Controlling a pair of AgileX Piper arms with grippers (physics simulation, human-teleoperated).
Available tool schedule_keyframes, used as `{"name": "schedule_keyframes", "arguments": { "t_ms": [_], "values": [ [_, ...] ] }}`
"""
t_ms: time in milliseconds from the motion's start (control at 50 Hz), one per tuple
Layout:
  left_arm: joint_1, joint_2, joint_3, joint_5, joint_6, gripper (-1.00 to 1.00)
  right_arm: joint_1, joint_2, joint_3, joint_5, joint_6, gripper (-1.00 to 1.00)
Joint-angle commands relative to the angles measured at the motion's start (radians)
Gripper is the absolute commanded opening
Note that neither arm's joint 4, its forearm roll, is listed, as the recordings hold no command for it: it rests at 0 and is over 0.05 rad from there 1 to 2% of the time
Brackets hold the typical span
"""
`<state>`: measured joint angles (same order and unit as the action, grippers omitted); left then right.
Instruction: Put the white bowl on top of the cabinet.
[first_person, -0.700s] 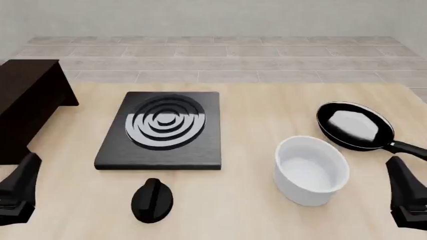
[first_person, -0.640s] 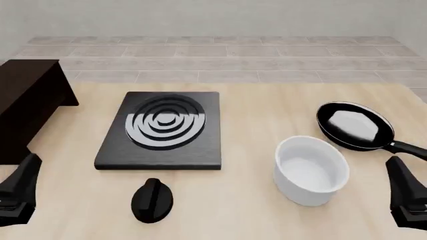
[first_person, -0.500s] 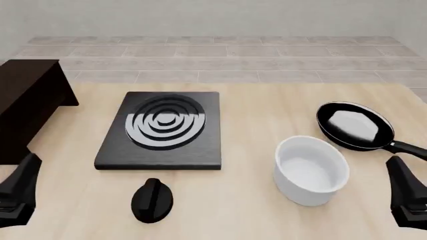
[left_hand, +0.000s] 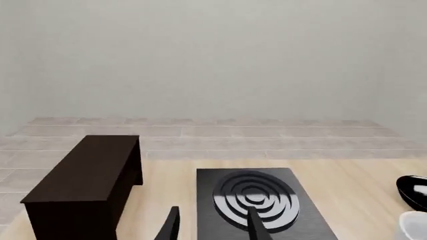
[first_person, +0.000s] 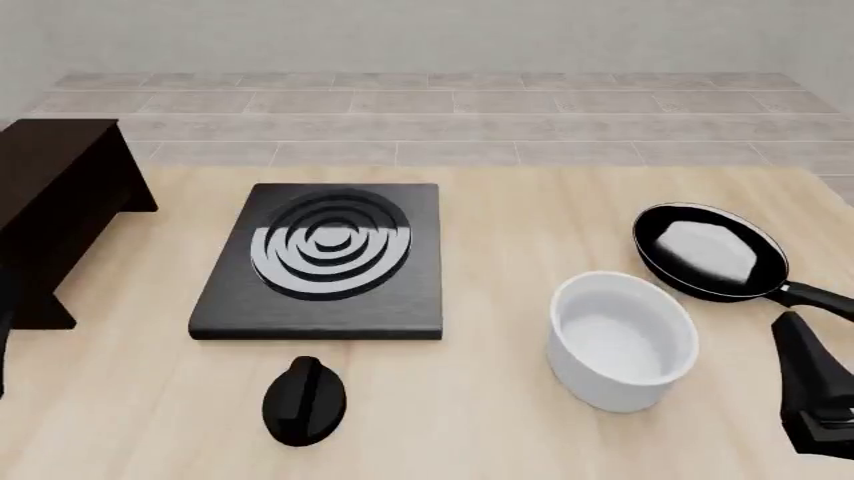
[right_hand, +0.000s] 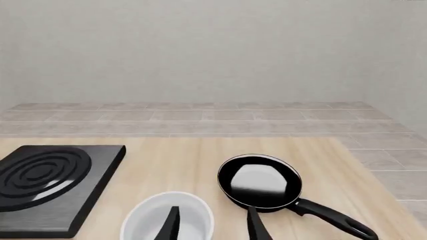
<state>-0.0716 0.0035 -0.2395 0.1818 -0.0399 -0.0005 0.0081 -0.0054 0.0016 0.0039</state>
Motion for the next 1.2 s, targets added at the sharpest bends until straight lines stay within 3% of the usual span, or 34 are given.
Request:
{"name": "schedule_keyframes", "arguments": {
  "t_ms": [20,280,580,680,720,740,840,900,1080,1200],
  "values": [
    [-0.075,0.009,-0.115,0.108,-0.030,1.00,0.000,-0.001,-0.001,0.002,0.000,1.00],
    [-0.214,0.135,-0.216,0.139,-0.022,1.00,0.000,0.003,0.000,-0.002,0.001,1.00],
    [-0.389,0.388,-0.346,-0.012,0.064,1.00,0.000,-0.002,-0.003,0.003,-0.002,1.00],
    [-0.512,0.560,-0.374,-0.075,0.109,1.00,0.000,0.004,0.000,-0.004,0.001,1.00],
    [-0.561,0.603,-0.378,-0.106,0.169,1.00,0.000,-0.002,-0.001,0.000,-0.003,1.00],
    [-0.573,0.633,-0.388,-0.118,0.158,1.00,0.000,-0.002,-0.001,0.000,-0.003,1.00],
    [-0.622,0.713,-0.397,-0.174,0.189,1.00,0.000,0.006,0.000,-0.004,0.002,1.00],
    [-0.652,0.769,-0.422,-0.194,0.172,1.00,0.000,0.000,-0.001,-0.001,-0.001,1.00],
    [-0.722,0.901,-0.536,-0.174,0.169,1.00,0.000,-0.002,-0.003,0.005,0.000,1.00],
    [-0.751,0.973,-0.596,-0.165,0.203,1.00,0.000,-0.002,-0.004,0.006,0.000,1.00]
  ]
}}
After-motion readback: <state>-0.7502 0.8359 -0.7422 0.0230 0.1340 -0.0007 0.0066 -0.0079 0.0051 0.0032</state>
